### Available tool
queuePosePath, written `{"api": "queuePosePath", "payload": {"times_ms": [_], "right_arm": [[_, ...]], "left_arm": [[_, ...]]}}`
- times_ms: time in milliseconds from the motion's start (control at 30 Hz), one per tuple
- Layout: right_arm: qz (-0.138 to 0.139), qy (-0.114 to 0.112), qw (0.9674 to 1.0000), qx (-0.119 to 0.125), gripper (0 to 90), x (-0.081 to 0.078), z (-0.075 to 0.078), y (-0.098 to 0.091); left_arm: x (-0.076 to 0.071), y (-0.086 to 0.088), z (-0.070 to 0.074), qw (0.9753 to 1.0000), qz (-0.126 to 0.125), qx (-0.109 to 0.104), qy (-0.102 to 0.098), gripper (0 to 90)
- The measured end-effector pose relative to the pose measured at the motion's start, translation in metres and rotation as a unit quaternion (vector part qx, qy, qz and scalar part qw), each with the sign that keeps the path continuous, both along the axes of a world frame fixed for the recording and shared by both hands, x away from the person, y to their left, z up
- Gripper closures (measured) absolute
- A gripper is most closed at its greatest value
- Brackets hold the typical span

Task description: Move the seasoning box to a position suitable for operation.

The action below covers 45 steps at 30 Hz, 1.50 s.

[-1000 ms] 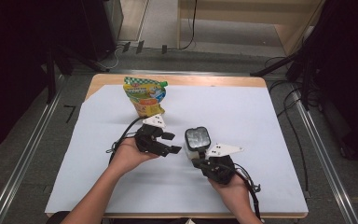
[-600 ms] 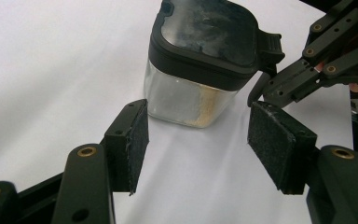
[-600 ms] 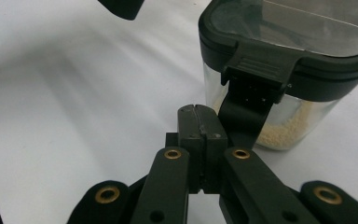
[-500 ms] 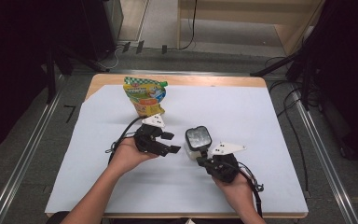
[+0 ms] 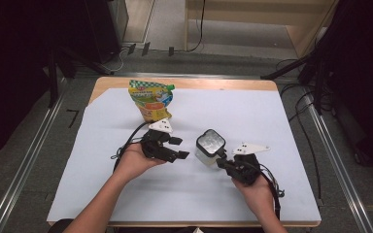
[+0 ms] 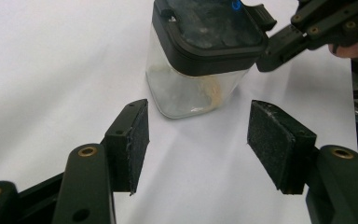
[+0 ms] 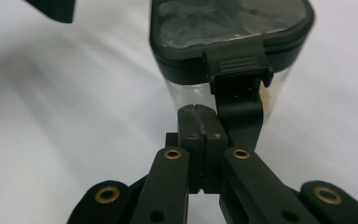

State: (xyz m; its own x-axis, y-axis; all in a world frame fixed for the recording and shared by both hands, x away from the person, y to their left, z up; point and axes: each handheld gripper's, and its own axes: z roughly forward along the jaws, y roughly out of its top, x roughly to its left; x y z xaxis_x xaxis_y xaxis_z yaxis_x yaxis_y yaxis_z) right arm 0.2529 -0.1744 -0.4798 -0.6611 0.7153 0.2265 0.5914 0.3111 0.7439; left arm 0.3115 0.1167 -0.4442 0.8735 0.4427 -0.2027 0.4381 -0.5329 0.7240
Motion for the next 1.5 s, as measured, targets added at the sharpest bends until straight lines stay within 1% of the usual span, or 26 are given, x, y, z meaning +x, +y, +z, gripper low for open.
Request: {"api": "queuePosePath", "payload": {"times_ms": [233, 300, 400, 500, 533, 600, 667, 733, 933, 1000, 1033, 1133, 1200, 1267, 1333, 1367, 1433, 1467, 1500], "right_arm": [[-0.012, 0.010, 0.9999, 0.002, 90.0, 0.008, 0.000, -0.013], [-0.014, 0.012, 0.9998, -0.001, 90.0, 0.010, 0.001, -0.015], [-0.017, 0.011, 0.9998, -0.004, 90.0, 0.013, 0.001, -0.019], [-0.023, 0.018, 0.9996, -0.003, 90.0, 0.017, 0.001, -0.024], [-0.025, 0.016, 0.9995, -0.004, 90.0, 0.019, 0.001, -0.026], [-0.030, 0.021, 0.9993, -0.003, 90.0, 0.022, 0.001, -0.030], [-0.032, 0.024, 0.9992, -0.001, 90.0, 0.025, 0.001, -0.033], [-0.028, 0.027, 0.9992, 0.002, 90.0, 0.028, 0.001, -0.036], [-0.026, 0.025, 0.9993, -0.012, 90.0, 0.035, 0.002, -0.039], [-0.027, 0.024, 0.9992, -0.016, 90.0, 0.038, 0.001, -0.040], [-0.027, 0.023, 0.9992, -0.018, 90.0, 0.039, 0.001, -0.041], [-0.034, 0.026, 0.9989, -0.017, 90.0, 0.042, 0.000, -0.045], [-0.034, 0.027, 0.9989, -0.016, 90.0, 0.043, 0.001, -0.046], [-0.037, 0.022, 0.9989, -0.018, 90.0, 0.042, 0.003, -0.048], [-0.040, 0.021, 0.9989, -0.012, 90.0, 0.041, 0.006, -0.051], [-0.043, 0.015, 0.9989, -0.012, 90.0, 0.040, 0.009, -0.054], [-0.052, 0.015, 0.9985, -0.007, 90.0, 0.039, 0.013, -0.058], [-0.056, 0.010, 0.9984, -0.001, 90.0, 0.039, 0.015, -0.060], [-0.055, 0.004, 0.9985, 0.000, 90.0, 0.039, 0.017, -0.062]], "left_arm": [[-0.001, -0.005, -0.002, 0.9999, -0.010, 0.005, -0.001, 40.5], [-0.002, -0.007, -0.003, 0.9999, -0.013, 0.006, -0.006, 40.7], [-0.003, -0.010, -0.004, 0.9997, -0.020, 0.008, -0.008, 40.5], [-0.003, -0.012, -0.004, 0.9996, -0.021, 0.012, -0.010, 40.2], [-0.003, -0.012, -0.005, 0.9996, -0.022, 0.011, -0.010, 39.8], [-0.002, -0.013, -0.005, 0.9997, -0.022, 0.009, -0.009, 38.1], [-0.001, -0.013, -0.006, 0.9996, -0.026, 0.008, -0.004, 36.8], [-0.001, -0.014, -0.007, 0.9996, -0.027, 0.003, -0.002, 35.2], [0.000, -0.019, -0.009, 0.9997, -0.025, 0.004, -0.005, 30.8], [0.001, -0.019, -0.009, 0.9996, -0.026, 0.008, -0.004, 29.9], [0.001, -0.020, -0.009, 0.9997, -0.025, 0.005, -0.002, 29.2], [0.002, -0.022, -0.010, 0.9996, -0.027, -0.001, -0.005, 27.4], [0.003, -0.025, -0.010, 0.9997, -0.025, 0.001, -0.006, 25.8], [0.004, -0.025, -0.010, 0.9997, -0.023, -0.003, -0.003, 24.6], [0.007, -0.025, -0.009, 0.9997, -0.020, -0.013, 0.010, 21.7], [0.008, -0.025, -0.008, 0.9995, -0.021, -0.017, 0.016, 19.5], [0.010, -0.027, -0.005, 0.9992, -0.030, -0.013, 0.024, 15.8], [0.011, -0.029, -0.004, 0.9991, -0.032, -0.012, 0.024, 14.4], [0.012, -0.031, -0.002, 0.9990, -0.038, -0.007, 0.022, 14.4]]}}
